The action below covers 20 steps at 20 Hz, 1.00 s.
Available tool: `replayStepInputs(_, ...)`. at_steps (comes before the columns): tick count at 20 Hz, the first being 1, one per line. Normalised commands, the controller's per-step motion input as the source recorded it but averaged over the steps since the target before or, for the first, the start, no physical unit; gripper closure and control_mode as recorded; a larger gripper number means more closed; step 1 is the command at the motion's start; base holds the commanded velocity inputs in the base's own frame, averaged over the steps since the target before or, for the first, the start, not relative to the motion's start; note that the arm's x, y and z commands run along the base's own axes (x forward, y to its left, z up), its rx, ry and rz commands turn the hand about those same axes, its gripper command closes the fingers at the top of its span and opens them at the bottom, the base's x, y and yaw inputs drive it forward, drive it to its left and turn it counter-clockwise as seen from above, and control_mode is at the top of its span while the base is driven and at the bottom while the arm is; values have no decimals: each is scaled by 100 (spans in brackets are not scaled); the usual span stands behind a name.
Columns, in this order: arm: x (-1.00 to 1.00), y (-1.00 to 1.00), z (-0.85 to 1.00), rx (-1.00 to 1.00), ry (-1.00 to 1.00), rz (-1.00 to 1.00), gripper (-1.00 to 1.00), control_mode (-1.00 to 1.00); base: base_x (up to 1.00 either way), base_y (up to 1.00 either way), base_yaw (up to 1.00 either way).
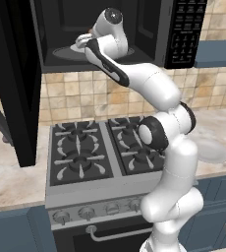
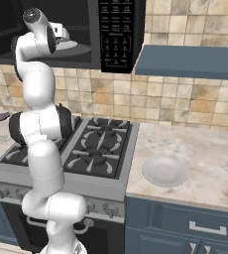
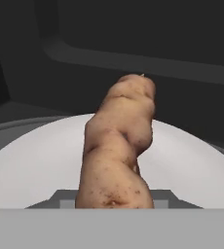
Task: Pick the potato from the counter and place it in the microwave.
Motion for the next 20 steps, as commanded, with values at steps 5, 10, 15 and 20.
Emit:
replayStepInputs(5,-1,0,0,-1,0,0,-100,-100,0,0,0)
replayStepInputs(10,-19,0,0,0,-1,0,-100,-100,0,0,0)
replayStepInputs(15,-69,-4,0,0,-9,0,-100,-100,0,0,0)
replayStepInputs(20,-100,-2,-8,0,-17,-2,-100,-100,0,0,0)
